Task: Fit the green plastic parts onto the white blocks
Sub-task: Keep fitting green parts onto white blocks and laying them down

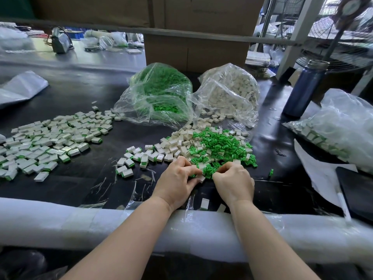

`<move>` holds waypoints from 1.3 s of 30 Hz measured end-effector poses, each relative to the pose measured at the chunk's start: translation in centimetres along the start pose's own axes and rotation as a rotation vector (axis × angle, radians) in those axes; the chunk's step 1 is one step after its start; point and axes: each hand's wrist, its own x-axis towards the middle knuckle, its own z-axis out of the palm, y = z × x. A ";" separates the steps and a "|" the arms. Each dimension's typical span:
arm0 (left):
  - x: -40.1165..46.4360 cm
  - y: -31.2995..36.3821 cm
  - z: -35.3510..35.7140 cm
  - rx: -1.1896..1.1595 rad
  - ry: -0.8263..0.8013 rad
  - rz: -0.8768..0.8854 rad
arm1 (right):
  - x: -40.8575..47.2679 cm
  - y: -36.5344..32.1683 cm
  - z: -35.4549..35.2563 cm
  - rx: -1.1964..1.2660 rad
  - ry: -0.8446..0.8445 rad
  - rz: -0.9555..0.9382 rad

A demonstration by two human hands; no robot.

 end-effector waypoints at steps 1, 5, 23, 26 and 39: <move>0.0 0.0 0.0 0.004 -0.010 0.004 | 0.0 0.0 0.1 -0.036 -0.010 -0.011; 0.0 -0.1 0.1 0.024 -0.021 0.012 | 0.1 0.0 0.1 -0.073 -0.018 -0.034; 0.1 -0.4 -1.1 -0.420 0.079 -0.248 | -0.6 -0.2 0.2 0.411 -0.036 -0.395; 0.1 -0.5 -1.0 -0.447 0.087 -0.258 | -1.0 -0.3 0.2 0.374 -0.131 -0.439; -0.1 -0.6 -1.0 -0.503 0.005 -0.232 | -0.1 0.5 0.6 0.284 0.084 -0.382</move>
